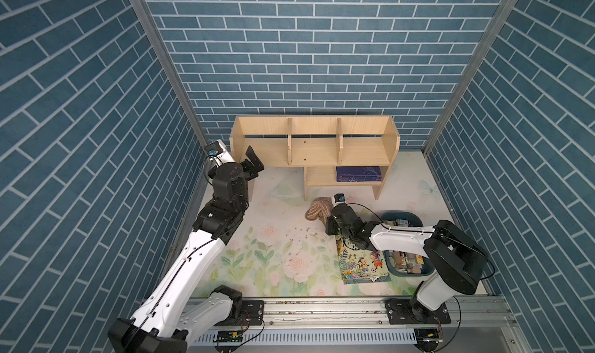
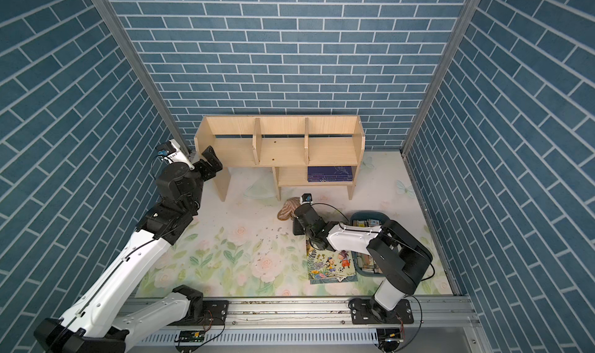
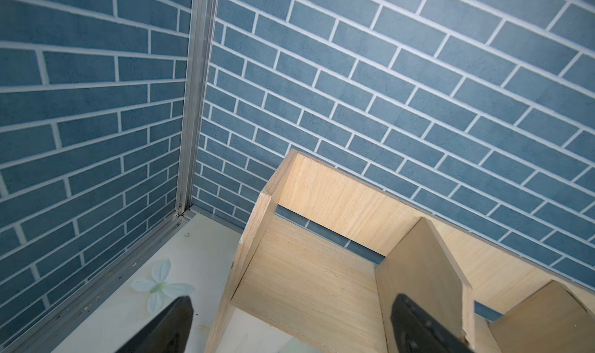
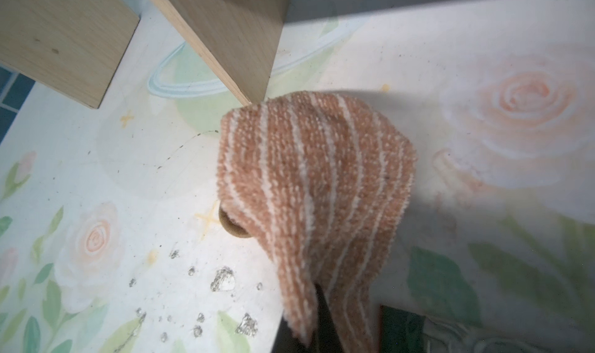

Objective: Wipe the bookshelf clean with a cloth
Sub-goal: Pick up the cleaning item at the center of the board, then wipe the dust from the shelf.

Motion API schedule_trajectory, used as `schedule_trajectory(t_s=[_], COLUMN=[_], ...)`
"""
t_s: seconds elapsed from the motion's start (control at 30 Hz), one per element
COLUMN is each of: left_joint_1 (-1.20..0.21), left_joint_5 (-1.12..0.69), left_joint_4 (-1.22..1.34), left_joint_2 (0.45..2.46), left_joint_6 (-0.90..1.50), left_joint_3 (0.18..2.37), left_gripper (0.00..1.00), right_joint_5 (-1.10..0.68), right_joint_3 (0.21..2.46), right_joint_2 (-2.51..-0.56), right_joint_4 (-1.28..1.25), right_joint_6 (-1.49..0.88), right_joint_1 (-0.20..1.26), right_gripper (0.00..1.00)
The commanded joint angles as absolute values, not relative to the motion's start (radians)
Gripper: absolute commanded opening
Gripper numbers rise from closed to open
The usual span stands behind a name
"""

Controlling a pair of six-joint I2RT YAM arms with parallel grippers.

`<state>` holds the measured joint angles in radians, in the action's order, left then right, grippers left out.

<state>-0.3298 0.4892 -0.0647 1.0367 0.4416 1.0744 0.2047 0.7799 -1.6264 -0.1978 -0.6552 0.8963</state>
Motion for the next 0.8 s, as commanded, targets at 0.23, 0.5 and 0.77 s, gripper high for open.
schedule_trajectory(t_s=[0.23,0.5,0.77], left_joint_1=[-0.004,0.032,0.032], left_joint_5=[0.187,-0.036,-0.095], left_joint_4=[0.061,0.263,0.404], left_joint_2=[1.151,1.227,1.245], left_joint_6=[0.564,0.595,0.583], left_joint_3=[1.030,0.997,0.894], left_gripper=[1.00,0.99,0.90], right_joint_5=[0.291,0.289,0.271], right_joint_3=[1.039,1.340,1.317], right_joint_2=[-1.540,-1.613,-1.722], right_joint_4=[-0.083,-0.039,-0.149], right_joint_6=[-0.516,-0.448,-0.471], right_joint_1=[0.909,0.911,0.925], right_gripper=[0.00,0.00,0.00])
